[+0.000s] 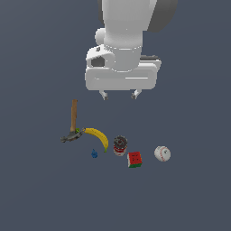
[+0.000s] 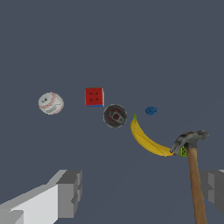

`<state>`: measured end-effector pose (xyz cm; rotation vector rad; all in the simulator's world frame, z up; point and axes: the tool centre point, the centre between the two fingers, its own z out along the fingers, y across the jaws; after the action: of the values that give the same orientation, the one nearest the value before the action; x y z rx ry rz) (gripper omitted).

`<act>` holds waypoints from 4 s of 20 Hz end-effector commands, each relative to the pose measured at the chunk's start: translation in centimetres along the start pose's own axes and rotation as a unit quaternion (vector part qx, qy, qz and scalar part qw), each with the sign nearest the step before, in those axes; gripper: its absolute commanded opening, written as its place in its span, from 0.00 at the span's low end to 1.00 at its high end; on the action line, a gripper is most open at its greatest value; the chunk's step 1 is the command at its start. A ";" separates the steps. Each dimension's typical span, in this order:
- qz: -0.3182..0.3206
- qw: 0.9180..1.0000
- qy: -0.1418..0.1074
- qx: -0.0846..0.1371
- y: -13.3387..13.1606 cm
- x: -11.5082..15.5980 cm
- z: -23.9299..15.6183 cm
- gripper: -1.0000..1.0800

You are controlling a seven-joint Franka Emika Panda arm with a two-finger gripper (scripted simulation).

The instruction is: Pick up a designated object from a clutter of objects.

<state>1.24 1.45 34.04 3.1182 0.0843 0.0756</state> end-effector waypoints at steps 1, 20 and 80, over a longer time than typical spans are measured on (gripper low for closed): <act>0.000 1.000 0.000 0.000 0.0 0.0 0.0 0.96; -0.007 1.000 -0.010 0.007 0.0 0.4 2.2 0.96; -0.029 0.999 -0.024 0.012 11.9 5.2 30.4 0.00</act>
<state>8.58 -10.91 4.31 3.1361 0.1738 0.0016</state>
